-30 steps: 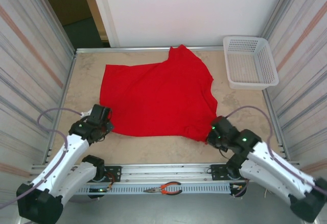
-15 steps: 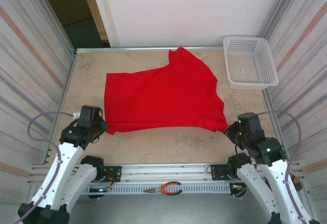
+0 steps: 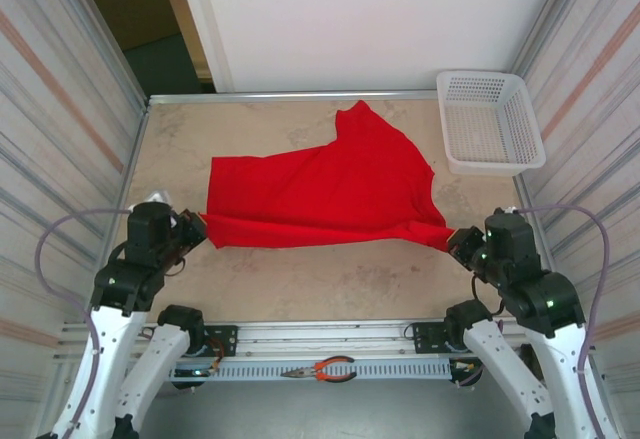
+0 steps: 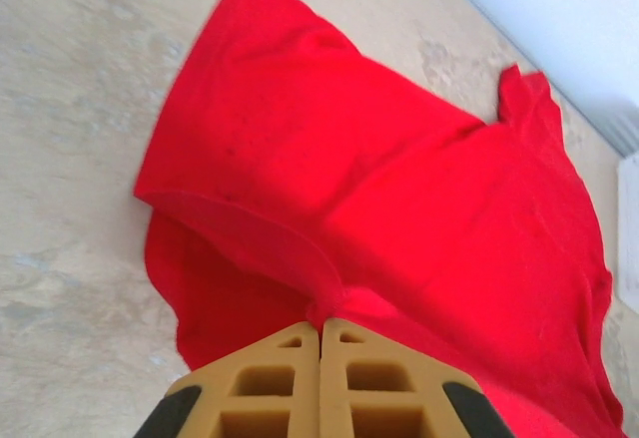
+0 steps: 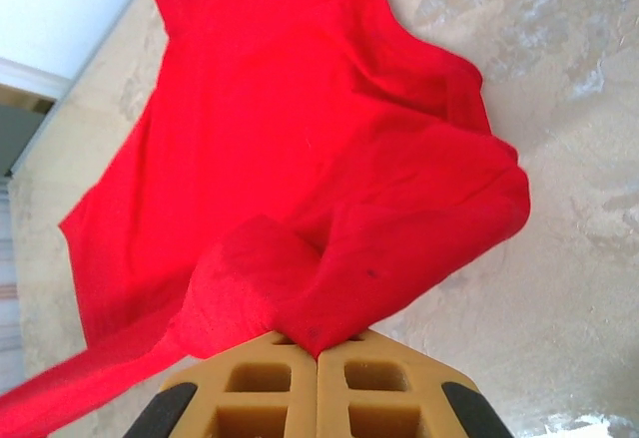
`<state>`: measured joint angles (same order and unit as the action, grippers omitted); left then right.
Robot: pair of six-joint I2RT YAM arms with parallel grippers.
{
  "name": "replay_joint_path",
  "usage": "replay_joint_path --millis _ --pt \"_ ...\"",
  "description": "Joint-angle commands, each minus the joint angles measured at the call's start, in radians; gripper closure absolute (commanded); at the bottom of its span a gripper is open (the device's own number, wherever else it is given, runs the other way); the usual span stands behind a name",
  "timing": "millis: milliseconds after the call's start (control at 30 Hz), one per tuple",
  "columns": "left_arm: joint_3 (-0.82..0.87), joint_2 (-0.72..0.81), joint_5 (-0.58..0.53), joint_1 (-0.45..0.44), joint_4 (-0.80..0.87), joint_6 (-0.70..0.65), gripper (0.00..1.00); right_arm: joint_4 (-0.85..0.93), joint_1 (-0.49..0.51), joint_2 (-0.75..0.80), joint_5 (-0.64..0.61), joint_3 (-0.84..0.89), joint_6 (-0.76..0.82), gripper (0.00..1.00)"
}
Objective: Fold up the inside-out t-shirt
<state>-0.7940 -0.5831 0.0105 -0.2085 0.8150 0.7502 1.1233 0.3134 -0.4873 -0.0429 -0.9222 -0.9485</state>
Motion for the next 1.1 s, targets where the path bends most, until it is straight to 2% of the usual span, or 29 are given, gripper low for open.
replay_joint_path --millis 0,133,267,433,667,933,1033,1067 --pt "0.052 0.001 0.085 0.008 0.011 -0.037 1.0 -0.005 -0.007 0.002 0.031 0.033 0.014 1.0" --pt "0.121 0.027 0.063 0.008 0.011 0.011 1.0 -0.034 -0.007 -0.029 0.059 0.063 0.014 1.0" --pt "0.136 -0.045 0.005 0.008 -0.014 0.034 1.0 -0.132 -0.008 -0.129 0.085 0.075 0.041 1.0" --pt "0.098 -0.22 -0.064 0.01 -0.073 0.0 1.0 -0.256 -0.018 -0.292 0.075 0.062 0.084 1.0" --pt "0.059 -0.536 -0.079 0.06 -0.217 -0.044 1.0 -0.451 -0.071 -0.598 0.137 0.059 0.124 1.0" --pt "-0.06 -0.787 -0.11 0.093 -0.295 -0.108 1.0 -0.555 -0.133 -0.914 0.16 -0.073 0.155 1.0" --pt "-0.123 -0.857 -0.115 0.1 -0.299 -0.138 0.92 -0.583 -0.156 -1.032 0.168 -0.155 0.171 1.0" --pt "-0.148 -0.876 -0.115 0.105 -0.292 -0.144 0.83 -0.592 -0.163 -1.067 0.176 -0.186 0.184 0.85"
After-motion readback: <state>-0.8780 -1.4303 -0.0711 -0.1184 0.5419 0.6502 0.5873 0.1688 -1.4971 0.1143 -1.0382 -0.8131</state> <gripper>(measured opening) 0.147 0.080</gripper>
